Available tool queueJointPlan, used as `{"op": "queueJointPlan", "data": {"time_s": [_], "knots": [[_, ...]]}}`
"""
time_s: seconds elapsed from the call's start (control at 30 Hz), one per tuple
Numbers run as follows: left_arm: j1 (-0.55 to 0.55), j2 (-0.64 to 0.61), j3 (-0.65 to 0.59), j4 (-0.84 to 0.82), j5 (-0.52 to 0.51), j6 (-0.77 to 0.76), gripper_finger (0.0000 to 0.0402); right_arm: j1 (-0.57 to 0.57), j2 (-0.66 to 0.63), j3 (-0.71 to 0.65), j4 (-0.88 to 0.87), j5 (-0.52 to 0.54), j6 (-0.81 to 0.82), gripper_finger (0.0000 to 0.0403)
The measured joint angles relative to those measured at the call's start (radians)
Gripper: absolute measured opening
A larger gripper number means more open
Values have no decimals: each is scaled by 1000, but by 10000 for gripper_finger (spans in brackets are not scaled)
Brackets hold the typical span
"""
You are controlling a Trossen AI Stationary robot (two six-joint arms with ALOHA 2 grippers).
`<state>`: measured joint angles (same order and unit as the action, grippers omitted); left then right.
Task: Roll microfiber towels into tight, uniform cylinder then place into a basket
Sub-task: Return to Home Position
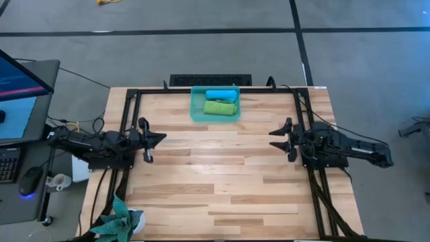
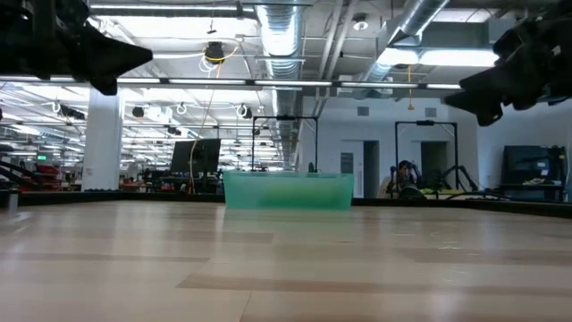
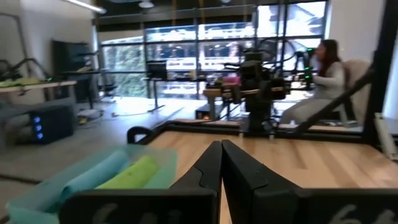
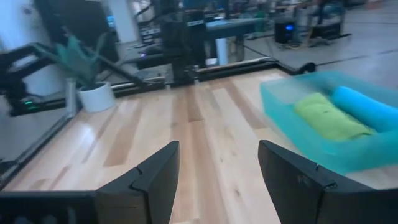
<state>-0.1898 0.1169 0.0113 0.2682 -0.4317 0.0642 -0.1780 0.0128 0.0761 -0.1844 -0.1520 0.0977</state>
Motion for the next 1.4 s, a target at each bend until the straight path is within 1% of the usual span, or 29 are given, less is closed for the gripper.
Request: {"op": "queueJointPlan", "data": {"time_s": [0.17, 0.27, 0.4, 0.47, 0.63, 0.67, 0.8, 0.87, 1.4], "knots": [[0, 0, 0, -42, -37, -36, 0, 0, 5, 0, -8, 83, 0, 240], [0, 0, 0, -78, -38, -51, 0, 0, 8, 0, -8, 87, 13, 240], [0, 0, 0, -141, -38, -74, 0, 1, 9, 0, -8, 87, 83, 240], [0, 0, 0, -179, -38, -72, 0, 1, 8, 0, -8, 87, 86, 240], [0, 4, 1, -190, -37, -68, 0, 1, 8, 0, -9, 86, 89, 240], [0, 4, 1, -190, -37, -79, 0, 2, 8, 0, -9, 86, 109, 240], [0, 7, 2, -193, -37, -114, 0, 0, 8, 0, -9, 86, 276, 240], [0, 7, 2, -194, -37, -112, 0, 0, 8, 0, -9, 86, 316, 240], [0, 7, 2, -199, -37, -112, 0, 0, 8, 0, -9, 86, 321, 240]]}}
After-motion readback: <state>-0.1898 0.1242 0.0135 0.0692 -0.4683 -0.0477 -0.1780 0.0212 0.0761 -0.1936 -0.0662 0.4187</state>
